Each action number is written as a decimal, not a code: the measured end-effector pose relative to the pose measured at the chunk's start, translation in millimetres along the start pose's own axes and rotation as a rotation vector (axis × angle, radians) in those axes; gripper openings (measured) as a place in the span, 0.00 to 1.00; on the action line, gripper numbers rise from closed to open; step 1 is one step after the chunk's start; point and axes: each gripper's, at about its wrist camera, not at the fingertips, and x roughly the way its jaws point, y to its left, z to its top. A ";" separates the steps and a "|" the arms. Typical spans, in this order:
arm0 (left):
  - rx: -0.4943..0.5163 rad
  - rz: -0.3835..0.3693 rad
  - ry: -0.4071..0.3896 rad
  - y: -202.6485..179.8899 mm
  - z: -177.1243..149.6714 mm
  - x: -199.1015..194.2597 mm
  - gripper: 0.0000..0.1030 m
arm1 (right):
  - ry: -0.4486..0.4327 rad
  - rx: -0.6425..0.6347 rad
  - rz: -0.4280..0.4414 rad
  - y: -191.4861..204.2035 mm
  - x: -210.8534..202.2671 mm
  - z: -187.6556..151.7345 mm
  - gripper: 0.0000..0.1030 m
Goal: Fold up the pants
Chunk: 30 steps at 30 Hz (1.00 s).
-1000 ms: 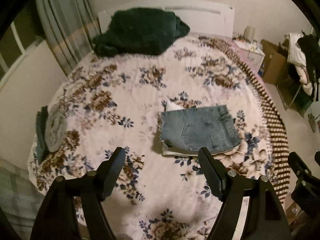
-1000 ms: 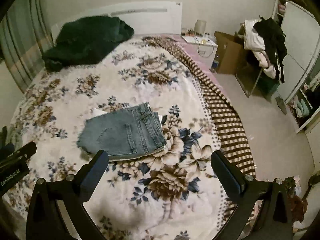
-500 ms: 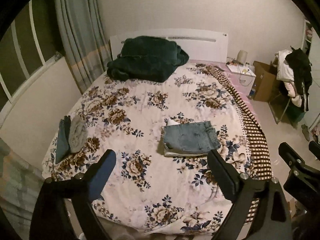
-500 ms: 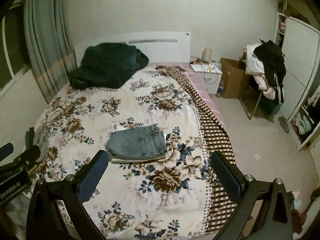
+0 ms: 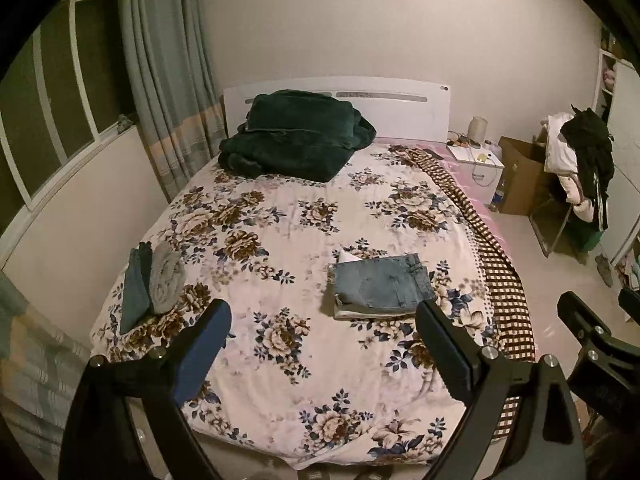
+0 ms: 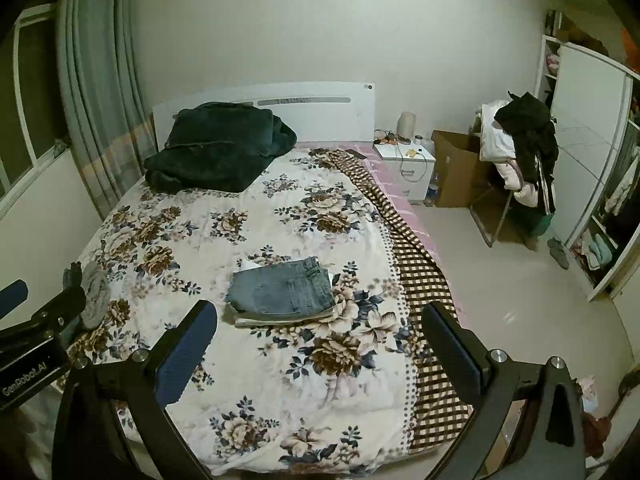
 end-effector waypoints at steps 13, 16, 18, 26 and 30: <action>-0.020 0.019 0.024 14.4 -7.8 -5.3 0.91 | 0.018 0.007 0.012 8.4 -12.8 5.3 1.00; -0.019 0.017 0.034 14.1 -8.6 -4.6 0.91 | 0.028 0.013 0.017 7.2 -11.6 3.7 1.00; -0.018 0.016 0.042 15.8 -8.6 -2.8 0.91 | 0.029 0.013 0.015 6.3 -10.1 2.1 1.00; -0.016 0.016 0.053 15.6 -10.0 -2.1 0.91 | 0.042 0.008 0.019 7.3 -2.8 0.7 1.00; -0.016 0.017 0.050 15.4 -9.5 -2.3 0.91 | 0.043 0.008 0.021 7.5 -0.4 0.3 1.00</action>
